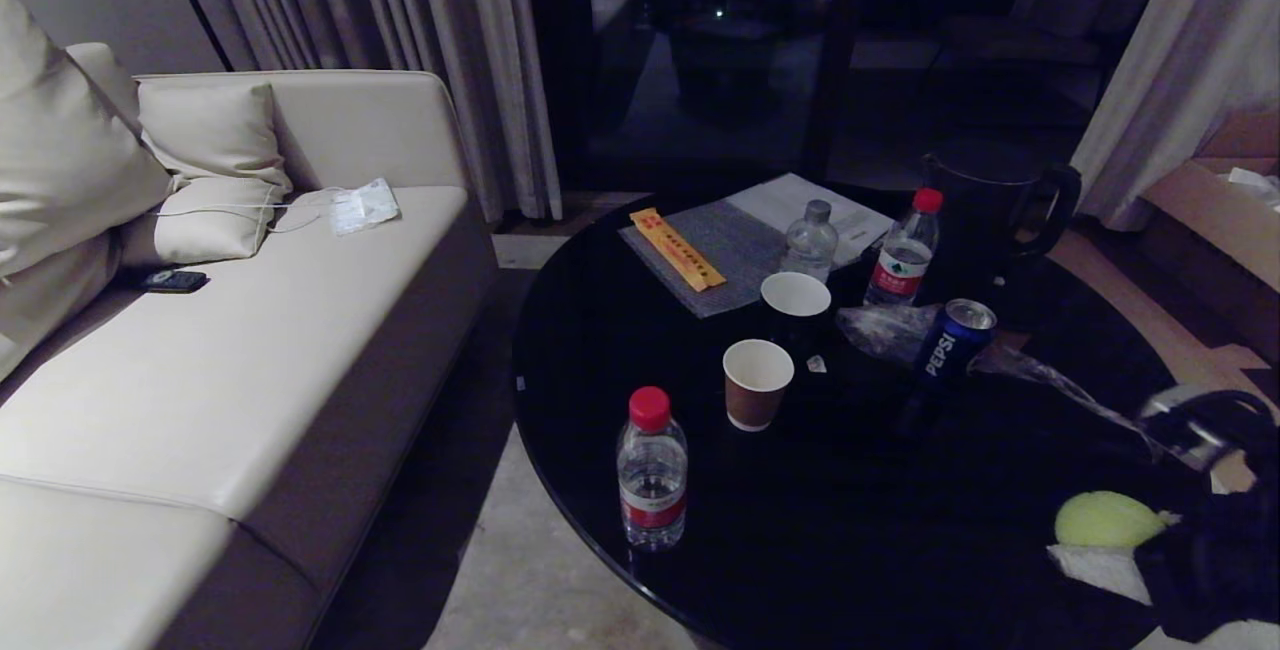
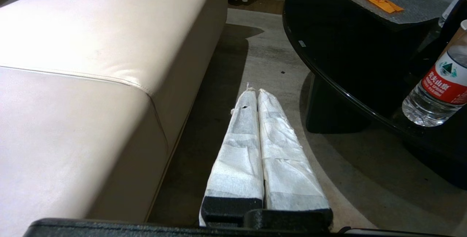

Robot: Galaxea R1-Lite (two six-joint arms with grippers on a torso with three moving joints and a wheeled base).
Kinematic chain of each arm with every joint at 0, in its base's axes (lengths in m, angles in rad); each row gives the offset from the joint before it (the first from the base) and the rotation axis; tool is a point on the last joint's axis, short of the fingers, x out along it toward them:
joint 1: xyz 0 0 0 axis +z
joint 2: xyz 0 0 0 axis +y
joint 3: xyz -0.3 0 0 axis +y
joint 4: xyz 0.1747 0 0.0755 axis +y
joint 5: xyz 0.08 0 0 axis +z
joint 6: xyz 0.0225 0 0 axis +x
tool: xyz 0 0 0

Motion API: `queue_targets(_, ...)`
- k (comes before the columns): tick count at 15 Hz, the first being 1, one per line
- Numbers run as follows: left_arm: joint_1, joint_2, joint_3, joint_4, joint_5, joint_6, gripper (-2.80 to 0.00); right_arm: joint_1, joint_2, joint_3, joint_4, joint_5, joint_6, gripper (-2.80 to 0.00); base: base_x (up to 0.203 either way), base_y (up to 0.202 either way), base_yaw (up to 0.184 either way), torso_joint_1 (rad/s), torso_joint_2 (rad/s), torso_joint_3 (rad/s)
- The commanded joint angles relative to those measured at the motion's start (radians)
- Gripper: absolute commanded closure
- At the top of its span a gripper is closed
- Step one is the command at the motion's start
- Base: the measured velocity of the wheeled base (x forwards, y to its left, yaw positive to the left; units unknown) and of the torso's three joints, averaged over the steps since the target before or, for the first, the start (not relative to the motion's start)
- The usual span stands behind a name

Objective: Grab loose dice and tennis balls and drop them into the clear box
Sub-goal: Put the ball in the box

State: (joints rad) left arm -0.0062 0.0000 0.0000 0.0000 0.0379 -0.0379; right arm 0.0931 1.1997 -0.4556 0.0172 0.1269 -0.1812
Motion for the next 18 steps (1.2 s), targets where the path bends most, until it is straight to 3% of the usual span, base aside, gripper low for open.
queue_targets(1,0.0,0.002,0.002,0.0,0.0,0.0,0.0,-0.019,-0.333,0.124,0.005,-0.004,0.053,0.0,0.0,0.0,0.0,0.0,0.0,0.0)
queue_targets(4,0.0,0.002,0.002,0.0,0.0,0.0,0.0,-0.017,-0.608,0.243,0.03,-0.052,0.138,0.0,0.0,0.0,0.0,0.0,0.0,0.0)
queue_targets(8,0.0,0.002,0.002,0.0,0.0,0.0,0.0,-0.009,-0.892,0.356,0.081,-0.128,0.173,0.0,0.0,0.0,0.0,0.0,0.0,0.0)
queue_targets(11,0.0,0.002,0.002,0.0,0.0,0.0,0.0,-0.012,-0.921,0.418,0.062,-0.148,0.213,0.0,0.0,0.0,0.0,0.0,0.0,0.0)
queue_targets(14,0.0,0.002,0.002,0.0,0.0,0.0,0.0,-0.012,-0.922,0.442,0.014,-0.103,0.127,0.0,0.0,0.0,0.0,0.0,0.0,0.0)
queue_targets(18,0.0,0.002,0.002,0.0,0.0,0.0,0.0,-0.007,-0.921,0.465,-0.046,-0.109,0.157,0.0,0.0,0.0,0.0,0.0,0.0,0.0)
